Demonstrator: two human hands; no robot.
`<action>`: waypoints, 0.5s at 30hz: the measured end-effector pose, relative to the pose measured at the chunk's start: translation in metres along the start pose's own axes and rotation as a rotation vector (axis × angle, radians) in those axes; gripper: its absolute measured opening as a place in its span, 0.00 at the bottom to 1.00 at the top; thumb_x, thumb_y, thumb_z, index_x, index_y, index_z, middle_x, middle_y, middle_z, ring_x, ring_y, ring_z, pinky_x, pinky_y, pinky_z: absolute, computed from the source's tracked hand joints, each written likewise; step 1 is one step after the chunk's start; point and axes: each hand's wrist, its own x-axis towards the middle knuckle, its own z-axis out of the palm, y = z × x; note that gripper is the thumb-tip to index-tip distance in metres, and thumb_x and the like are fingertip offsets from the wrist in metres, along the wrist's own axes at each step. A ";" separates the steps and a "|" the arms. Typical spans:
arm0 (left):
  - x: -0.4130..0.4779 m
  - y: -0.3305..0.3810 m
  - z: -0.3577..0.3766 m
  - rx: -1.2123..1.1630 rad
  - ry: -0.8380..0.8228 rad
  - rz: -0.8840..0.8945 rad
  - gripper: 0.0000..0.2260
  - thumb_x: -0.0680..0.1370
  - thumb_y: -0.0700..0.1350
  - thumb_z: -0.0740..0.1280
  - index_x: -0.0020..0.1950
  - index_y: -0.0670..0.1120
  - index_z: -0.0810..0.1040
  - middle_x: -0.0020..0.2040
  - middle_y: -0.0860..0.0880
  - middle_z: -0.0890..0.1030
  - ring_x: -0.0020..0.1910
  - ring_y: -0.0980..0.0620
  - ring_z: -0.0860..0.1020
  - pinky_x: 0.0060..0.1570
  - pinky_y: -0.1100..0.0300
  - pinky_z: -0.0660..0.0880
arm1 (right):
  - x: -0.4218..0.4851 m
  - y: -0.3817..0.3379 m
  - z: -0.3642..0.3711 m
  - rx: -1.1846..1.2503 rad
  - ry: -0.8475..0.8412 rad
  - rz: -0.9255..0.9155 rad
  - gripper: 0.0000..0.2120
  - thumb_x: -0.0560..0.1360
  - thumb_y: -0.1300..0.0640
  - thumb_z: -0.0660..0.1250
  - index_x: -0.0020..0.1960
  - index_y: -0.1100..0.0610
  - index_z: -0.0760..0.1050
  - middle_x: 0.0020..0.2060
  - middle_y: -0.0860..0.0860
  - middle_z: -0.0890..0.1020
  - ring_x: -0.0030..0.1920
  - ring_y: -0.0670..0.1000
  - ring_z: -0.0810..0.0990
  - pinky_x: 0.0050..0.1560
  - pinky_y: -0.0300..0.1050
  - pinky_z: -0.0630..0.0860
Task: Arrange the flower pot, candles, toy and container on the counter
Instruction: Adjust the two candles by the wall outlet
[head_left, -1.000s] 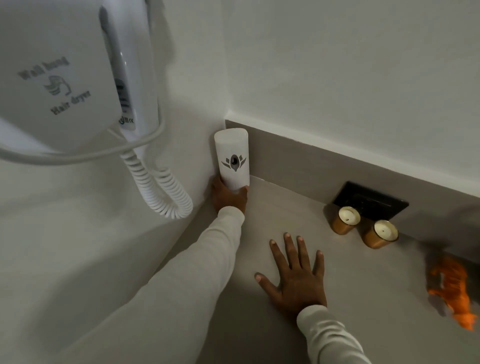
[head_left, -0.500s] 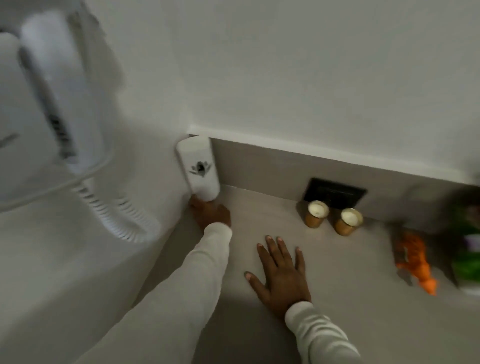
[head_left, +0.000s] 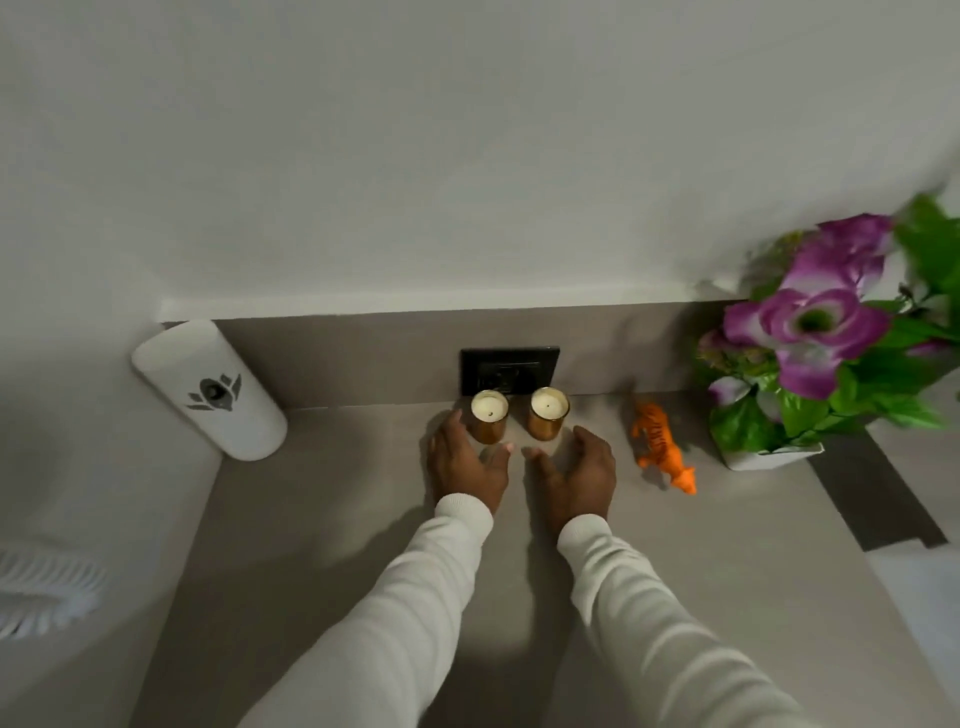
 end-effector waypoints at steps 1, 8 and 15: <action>0.006 0.005 0.004 -0.015 0.039 -0.013 0.31 0.67 0.48 0.77 0.65 0.39 0.71 0.63 0.38 0.76 0.63 0.37 0.71 0.65 0.46 0.68 | 0.006 -0.001 0.002 0.024 0.013 0.009 0.31 0.67 0.49 0.78 0.64 0.61 0.74 0.60 0.59 0.78 0.62 0.59 0.74 0.64 0.52 0.70; 0.029 -0.004 0.017 0.024 0.157 -0.003 0.23 0.68 0.49 0.75 0.57 0.40 0.76 0.56 0.39 0.80 0.58 0.38 0.75 0.62 0.45 0.71 | 0.031 -0.006 0.013 0.059 0.063 -0.090 0.18 0.68 0.53 0.77 0.56 0.58 0.80 0.48 0.57 0.82 0.51 0.59 0.78 0.56 0.54 0.76; 0.030 -0.008 0.014 -0.004 0.150 -0.012 0.27 0.67 0.48 0.77 0.62 0.40 0.74 0.60 0.39 0.78 0.62 0.38 0.73 0.66 0.45 0.68 | 0.037 -0.007 0.007 0.003 -0.007 -0.078 0.24 0.68 0.48 0.77 0.59 0.59 0.78 0.52 0.58 0.81 0.55 0.61 0.77 0.57 0.53 0.75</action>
